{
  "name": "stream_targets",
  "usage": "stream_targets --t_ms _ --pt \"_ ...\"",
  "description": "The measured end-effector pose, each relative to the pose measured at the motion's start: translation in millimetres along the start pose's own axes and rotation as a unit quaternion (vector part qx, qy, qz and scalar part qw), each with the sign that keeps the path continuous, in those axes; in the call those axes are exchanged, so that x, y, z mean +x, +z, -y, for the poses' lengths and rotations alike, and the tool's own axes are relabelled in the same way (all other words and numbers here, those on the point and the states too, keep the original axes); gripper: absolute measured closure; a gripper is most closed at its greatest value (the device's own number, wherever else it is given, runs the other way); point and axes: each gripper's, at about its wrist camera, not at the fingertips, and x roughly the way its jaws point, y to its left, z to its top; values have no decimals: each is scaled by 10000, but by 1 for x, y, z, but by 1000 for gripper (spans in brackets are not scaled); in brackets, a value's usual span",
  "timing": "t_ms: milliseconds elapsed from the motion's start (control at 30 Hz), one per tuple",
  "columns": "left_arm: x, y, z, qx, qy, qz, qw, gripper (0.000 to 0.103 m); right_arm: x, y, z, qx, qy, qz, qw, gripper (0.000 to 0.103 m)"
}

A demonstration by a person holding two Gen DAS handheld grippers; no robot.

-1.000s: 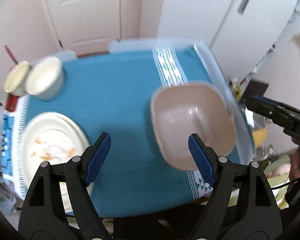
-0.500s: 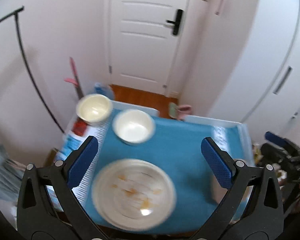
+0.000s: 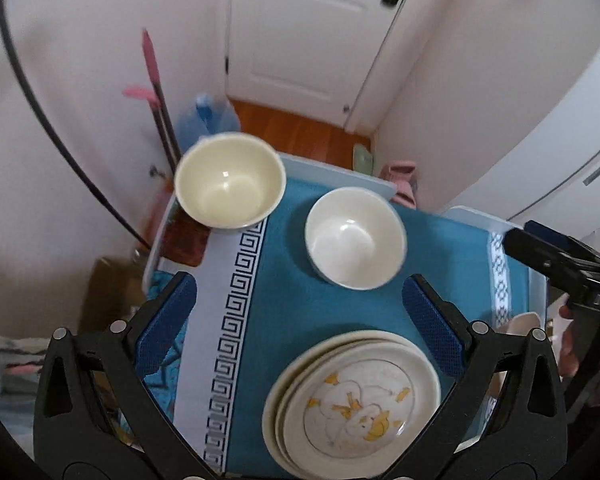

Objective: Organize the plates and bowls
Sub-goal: 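Move both grippers to the small white bowl rim, then close both grippers on the white bowl rim and lift it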

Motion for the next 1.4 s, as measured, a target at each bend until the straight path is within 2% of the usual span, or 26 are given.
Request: stream_targets --t_ms 100,133,200,267,400,467,500,567,600,667,767,867,1400 --pt "36 8 -5 18 -99 -271 9996 5 42 4 4 230 -43 -378 9990 2" --pt "46 9 -5 20 -131 -342 9993 8 53 5 5 315 -6 -480 9984 6" --pt "70 13 -5 25 -233 -571 9981 23 75 4 5 417 30 -697 9967 18" --pt "89 13 -2 68 -288 -744 9968 30 94 2 3 454 -37 -893 9950 33" --pt "115 14 0 121 -354 -945 9948 37 119 -5 4 672 6 -1163 9909 37" --pt "124 13 0 116 -379 -982 9944 39 128 -6 4 655 26 -1250 9900 50" --pt "130 13 1 130 -389 -1022 9939 42 130 -6 4 655 34 -1281 9896 52" --pt "136 13 4 169 -391 -1103 9930 56 137 -6 5 714 49 -1352 9882 63" --pt "141 12 6 191 -404 -1168 9921 58 140 -8 7 760 77 -1374 9876 68" --pt "147 12 6 193 -410 -1251 9911 73 145 -8 6 786 127 -1418 9867 78" --pt "148 12 9 197 -568 -1203 9909 87 149 -8 4 781 201 -1403 9868 87" --pt "148 11 16 421 -419 -1155 9915 89 150 -7 2 731 135 -1386 9875 88" --pt "134 13 27 701 -287 -980 9923 89 138 -9 2 783 117 -1322 9881 88"
